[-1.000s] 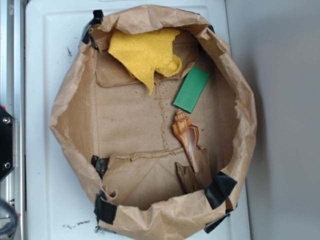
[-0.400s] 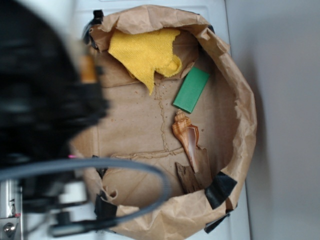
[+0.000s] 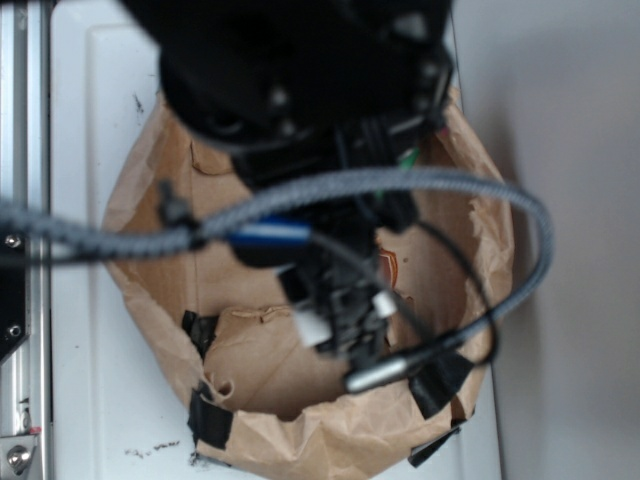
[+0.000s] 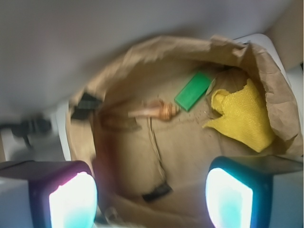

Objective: Grab the shell.

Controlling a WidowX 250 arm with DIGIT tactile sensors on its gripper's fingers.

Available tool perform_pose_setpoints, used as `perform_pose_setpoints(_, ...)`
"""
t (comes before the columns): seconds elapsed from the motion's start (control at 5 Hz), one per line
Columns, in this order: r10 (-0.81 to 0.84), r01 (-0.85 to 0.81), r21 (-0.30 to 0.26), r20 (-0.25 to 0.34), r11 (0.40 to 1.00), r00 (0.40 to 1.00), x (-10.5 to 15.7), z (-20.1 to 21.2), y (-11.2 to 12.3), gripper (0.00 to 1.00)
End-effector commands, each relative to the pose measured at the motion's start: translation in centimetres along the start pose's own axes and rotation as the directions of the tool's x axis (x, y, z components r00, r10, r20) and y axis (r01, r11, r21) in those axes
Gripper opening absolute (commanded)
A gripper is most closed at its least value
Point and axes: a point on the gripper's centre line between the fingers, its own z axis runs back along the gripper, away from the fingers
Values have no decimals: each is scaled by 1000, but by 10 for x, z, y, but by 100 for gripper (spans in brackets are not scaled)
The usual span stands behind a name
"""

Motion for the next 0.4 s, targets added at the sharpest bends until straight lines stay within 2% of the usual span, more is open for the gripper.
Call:
perform_pose_setpoints(0.0, 481, -481, -21, 75, 877, 874, 8, 5, 12, 100)
perform_pose_setpoints(0.2, 667, -676, 16, 144, 737, 731, 7, -22, 33, 100)
